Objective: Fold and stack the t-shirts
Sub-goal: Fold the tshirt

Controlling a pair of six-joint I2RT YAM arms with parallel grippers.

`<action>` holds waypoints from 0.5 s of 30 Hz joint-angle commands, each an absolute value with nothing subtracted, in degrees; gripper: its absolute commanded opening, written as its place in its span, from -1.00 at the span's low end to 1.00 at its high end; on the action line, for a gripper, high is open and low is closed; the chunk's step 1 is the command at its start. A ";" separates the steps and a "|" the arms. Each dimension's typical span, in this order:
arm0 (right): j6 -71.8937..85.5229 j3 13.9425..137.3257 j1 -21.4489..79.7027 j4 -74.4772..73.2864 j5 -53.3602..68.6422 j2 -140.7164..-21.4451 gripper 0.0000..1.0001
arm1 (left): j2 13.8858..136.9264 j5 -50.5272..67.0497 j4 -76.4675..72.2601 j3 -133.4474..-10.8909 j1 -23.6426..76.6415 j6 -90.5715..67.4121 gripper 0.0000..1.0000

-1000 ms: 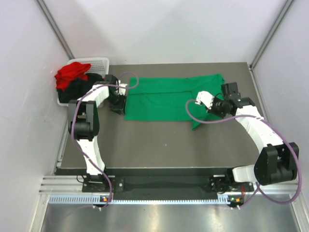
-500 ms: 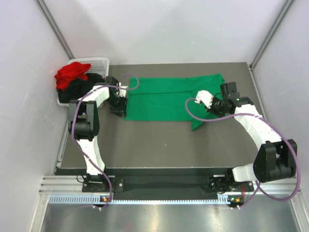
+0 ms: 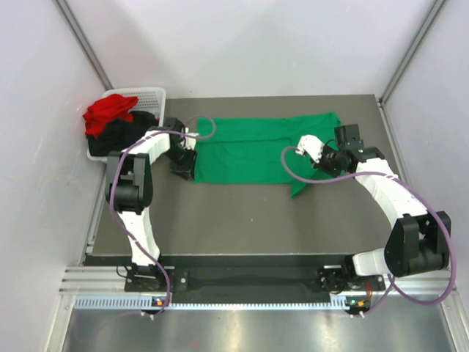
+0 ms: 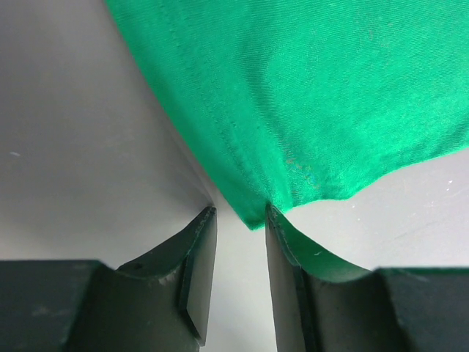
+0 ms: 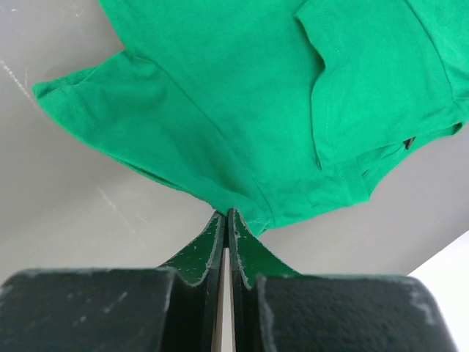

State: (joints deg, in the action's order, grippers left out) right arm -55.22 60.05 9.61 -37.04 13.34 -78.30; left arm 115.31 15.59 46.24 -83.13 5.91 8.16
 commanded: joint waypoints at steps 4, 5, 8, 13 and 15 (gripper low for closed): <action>-54.23 59.86 9.40 -34.80 14.68 -77.96 -1.00 | 113.21 15.47 47.02 -81.39 6.86 8.26 -0.39; -54.05 59.77 9.32 -34.63 14.68 -77.96 -1.00 | 113.12 15.29 46.85 -81.21 6.86 8.44 -0.48; -53.27 59.50 9.32 -34.19 14.85 -78.13 -1.00 | 113.03 15.29 46.93 -80.77 6.86 8.44 -1.00; -52.03 60.03 9.23 -33.40 14.15 -77.87 -1.00 | 111.89 14.25 47.63 -82.69 6.77 9.05 -1.00; -49.76 60.38 8.79 -32.09 13.36 -77.35 -1.00 | 111.36 13.45 47.81 -84.02 6.77 9.93 -1.00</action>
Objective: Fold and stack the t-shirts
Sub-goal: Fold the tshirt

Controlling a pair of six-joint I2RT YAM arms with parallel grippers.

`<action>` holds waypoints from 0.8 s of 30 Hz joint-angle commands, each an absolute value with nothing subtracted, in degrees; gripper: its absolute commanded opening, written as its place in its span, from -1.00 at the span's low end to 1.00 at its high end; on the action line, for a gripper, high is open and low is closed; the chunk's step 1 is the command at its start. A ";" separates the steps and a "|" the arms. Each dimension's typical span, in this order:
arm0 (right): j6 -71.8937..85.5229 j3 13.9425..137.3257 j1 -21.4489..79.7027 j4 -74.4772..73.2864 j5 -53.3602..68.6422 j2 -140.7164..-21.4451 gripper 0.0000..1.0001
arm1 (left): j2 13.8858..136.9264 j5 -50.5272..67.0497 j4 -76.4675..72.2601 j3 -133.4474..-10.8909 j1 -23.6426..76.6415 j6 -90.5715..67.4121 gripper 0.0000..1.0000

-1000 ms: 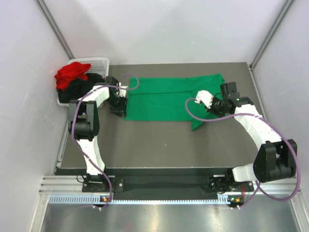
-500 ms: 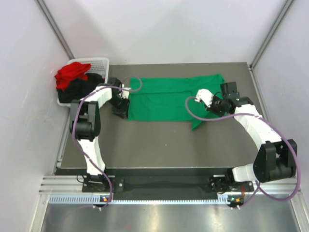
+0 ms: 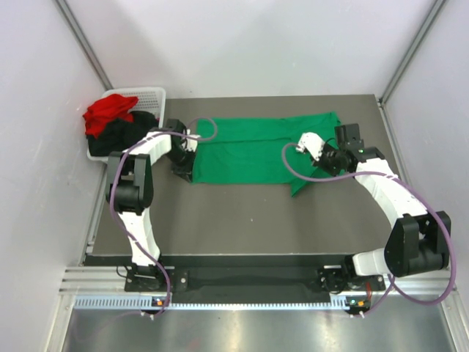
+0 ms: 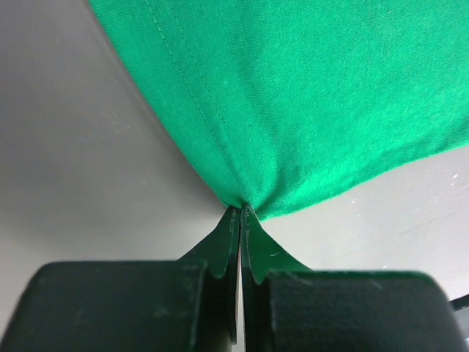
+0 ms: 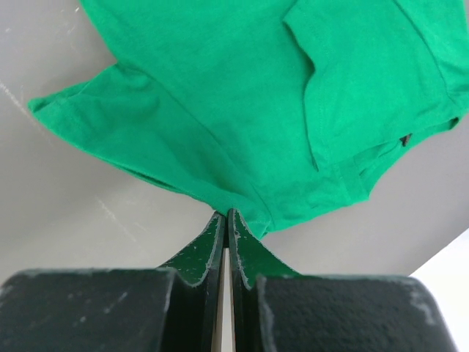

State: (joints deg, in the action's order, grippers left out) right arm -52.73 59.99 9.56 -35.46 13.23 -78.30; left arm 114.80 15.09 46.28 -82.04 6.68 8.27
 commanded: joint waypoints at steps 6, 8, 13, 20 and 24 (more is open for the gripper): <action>-44.48 62.66 7.74 -29.62 12.57 -76.82 -1.00 | 110.30 12.04 48.78 -89.90 6.77 12.12 -1.00; -43.86 63.45 7.21 -29.27 12.04 -77.08 -1.00 | 110.39 11.69 49.22 -91.14 6.77 12.57 -1.00; -41.93 66.26 5.71 -27.16 11.25 -78.13 -1.00 | 112.49 11.16 50.36 -95.88 6.77 13.53 -1.00; -40.52 71.62 4.57 -24.17 9.76 -81.55 -1.00 | 116.10 10.37 50.89 -100.98 6.77 14.24 -1.00; -40.08 74.44 4.39 -22.33 8.62 -84.63 -1.00 | 118.82 10.11 50.54 -105.36 6.77 14.76 -1.00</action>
State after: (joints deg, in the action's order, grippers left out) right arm -41.56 70.91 5.06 -26.11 9.87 -82.46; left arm 116.90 10.87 50.09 -101.41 6.74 13.45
